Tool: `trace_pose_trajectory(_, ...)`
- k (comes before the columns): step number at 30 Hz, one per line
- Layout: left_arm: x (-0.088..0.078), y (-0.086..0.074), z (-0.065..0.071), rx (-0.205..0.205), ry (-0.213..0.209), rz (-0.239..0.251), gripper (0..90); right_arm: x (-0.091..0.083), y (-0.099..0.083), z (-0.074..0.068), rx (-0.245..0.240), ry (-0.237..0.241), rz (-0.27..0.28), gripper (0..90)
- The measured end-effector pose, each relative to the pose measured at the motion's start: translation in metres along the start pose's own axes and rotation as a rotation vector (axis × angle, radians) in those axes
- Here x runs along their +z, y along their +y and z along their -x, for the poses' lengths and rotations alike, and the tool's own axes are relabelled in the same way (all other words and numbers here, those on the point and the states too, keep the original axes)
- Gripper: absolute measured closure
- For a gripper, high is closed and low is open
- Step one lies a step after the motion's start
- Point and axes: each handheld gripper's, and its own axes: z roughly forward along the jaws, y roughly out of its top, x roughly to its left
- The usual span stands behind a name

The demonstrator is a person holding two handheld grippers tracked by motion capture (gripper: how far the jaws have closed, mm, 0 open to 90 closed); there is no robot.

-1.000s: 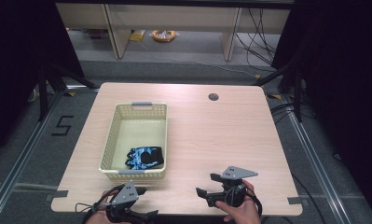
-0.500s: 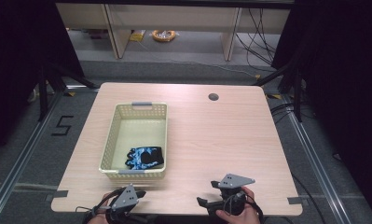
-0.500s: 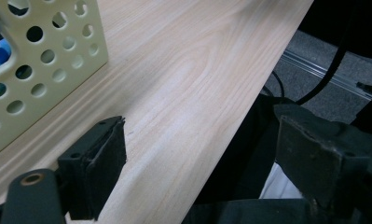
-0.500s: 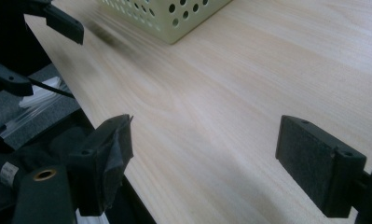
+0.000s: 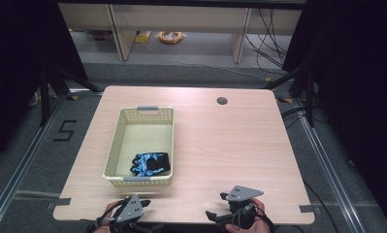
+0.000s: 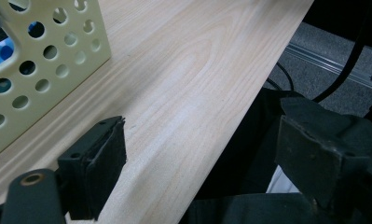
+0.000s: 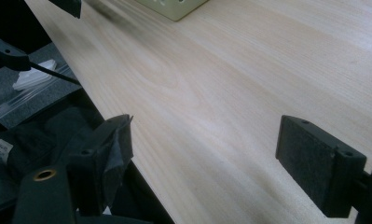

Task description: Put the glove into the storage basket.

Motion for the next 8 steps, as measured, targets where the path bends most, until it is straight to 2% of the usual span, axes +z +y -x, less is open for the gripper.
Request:
trace_pose_trajectory(1, 0.0003, -0.0001, 0.0006, -0.011, -0.002, 0.009, 15.8, 0.0003, 0.0001, -0.0002, -0.004, 0.0, -0.003, 19.4)
trace_pose_trajectory(2, 0.0003, -0.0001, 0.0006, -0.011, -0.002, 0.008, 15.8, 0.0013, 0.0005, 0.0006, -0.012, 0.027, -0.014, 19.4)
trace_pose_trajectory(4, 0.0003, -0.0001, 0.0006, -0.009, -0.003, 0.008, 15.8, 0.001, 0.0002, -0.0002, -0.012, -0.001, -0.012, 19.4)
trace_pose_trajectory(8, 0.0007, 0.0, 0.0006, -0.011, -0.013, 0.002, 15.8, 0.0011, 0.0, 0.0002, -0.012, -0.004, -0.014, 19.4)
